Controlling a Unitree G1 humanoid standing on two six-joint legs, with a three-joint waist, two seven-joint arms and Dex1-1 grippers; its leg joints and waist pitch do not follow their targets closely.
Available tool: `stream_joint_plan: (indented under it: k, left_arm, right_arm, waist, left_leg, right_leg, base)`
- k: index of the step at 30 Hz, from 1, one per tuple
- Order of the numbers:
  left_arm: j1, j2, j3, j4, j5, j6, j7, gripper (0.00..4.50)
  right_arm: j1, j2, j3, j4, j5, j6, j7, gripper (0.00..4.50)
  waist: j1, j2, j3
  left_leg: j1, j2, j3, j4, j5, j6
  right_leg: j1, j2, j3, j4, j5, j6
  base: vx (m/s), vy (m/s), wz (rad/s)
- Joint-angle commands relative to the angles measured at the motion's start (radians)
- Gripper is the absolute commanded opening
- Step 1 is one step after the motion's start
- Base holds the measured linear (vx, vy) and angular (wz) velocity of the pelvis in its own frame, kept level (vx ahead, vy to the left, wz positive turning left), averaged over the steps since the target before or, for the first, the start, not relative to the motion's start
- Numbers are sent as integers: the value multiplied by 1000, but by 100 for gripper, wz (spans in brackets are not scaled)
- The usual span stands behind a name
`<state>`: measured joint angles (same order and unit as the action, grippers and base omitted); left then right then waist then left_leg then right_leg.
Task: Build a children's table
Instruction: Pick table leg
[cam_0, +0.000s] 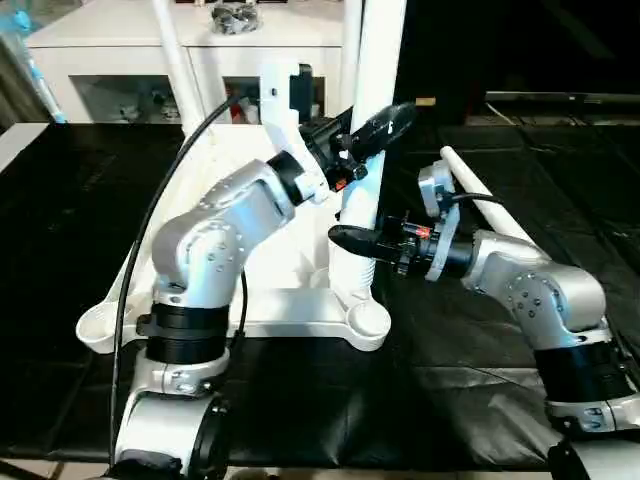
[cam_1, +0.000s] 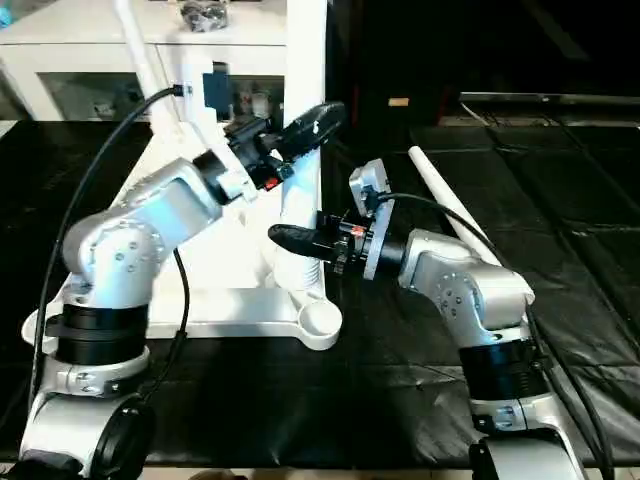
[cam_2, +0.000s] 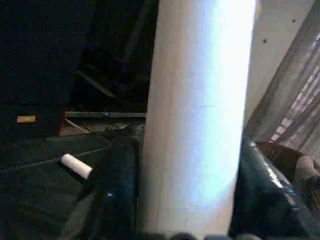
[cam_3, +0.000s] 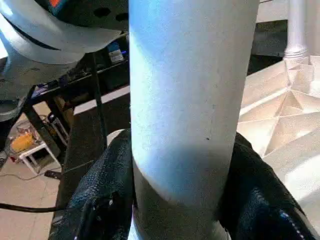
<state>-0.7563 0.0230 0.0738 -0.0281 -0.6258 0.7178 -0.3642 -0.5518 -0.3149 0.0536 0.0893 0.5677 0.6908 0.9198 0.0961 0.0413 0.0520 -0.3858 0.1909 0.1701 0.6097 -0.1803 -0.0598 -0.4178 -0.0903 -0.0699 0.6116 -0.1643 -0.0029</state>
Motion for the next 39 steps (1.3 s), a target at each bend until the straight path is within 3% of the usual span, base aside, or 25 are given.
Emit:
stream_joint_plan:
  k: [1,7,10,16,22,25,31,39]
  left_arm:
    - [-9,-4,4,10,8,-1,23,204]
    - [-18,-13,11,13,13,-5,42,185]
    - [-22,-10,7,14,12,-4,34,184]
    - [-32,24,-12,22,18,12,0,182]
    - [-35,39,-15,15,-6,33,-35,182]
    - [-29,55,-29,-7,-61,75,-108,182]
    - [-31,64,-33,-33,-109,108,-168,182]
    - [-36,72,-43,-39,-125,125,-197,182]
  right_arm:
    - [-17,3,6,-26,-9,-31,-4,191]
    - [-18,9,2,-28,-1,-22,-6,191]
    - [-21,13,-7,-28,16,1,-4,263]
    - [-36,-32,2,-23,32,56,44,311]
    - [-52,-57,2,-5,34,78,66,311]
    - [-56,-79,2,8,69,126,111,311]
    - [-55,-96,17,13,74,143,152,311]
    - [-36,-121,50,-14,86,169,214,311]
  waist:
    - [2,-21,-77]
    - [-1,-21,-75]
    - [-1,-23,-76]
    - [1,-25,-77]
    - [1,-25,-76]
    - [3,-26,-77]
    - [5,-26,-76]
    - [5,-28,-75]
  left_leg:
    - [5,17,-2,-60,-112,36]
    - [5,18,-2,-61,-128,38]
    - [5,18,-2,-60,-120,42]
    - [5,18,-2,-59,-111,47]
    - [6,18,-1,-59,-102,46]
    - [6,17,0,-58,-97,53]
    - [5,19,0,-58,-99,49]
    - [5,19,0,-58,-105,45]
  right_leg:
    - [66,-37,32,-73,-233,-162]
    - [66,-38,32,-75,-243,-169]
    - [65,-38,32,-74,-238,-169]
    - [66,-38,32,-72,-235,-170]
    - [65,-39,33,-71,-234,-173]
    - [66,-38,33,-68,-220,-187]
    - [66,-40,33,-67,-219,-197]
    - [68,-40,33,-70,-239,-186]
  base:
    - [0,0,0]
    - [0,0,0]
    - [0,0,0]
    - [0,0,0]
    - [0,0,0]
    - [0,0,0]
    - [0,0,0]
    - [0,0,0]
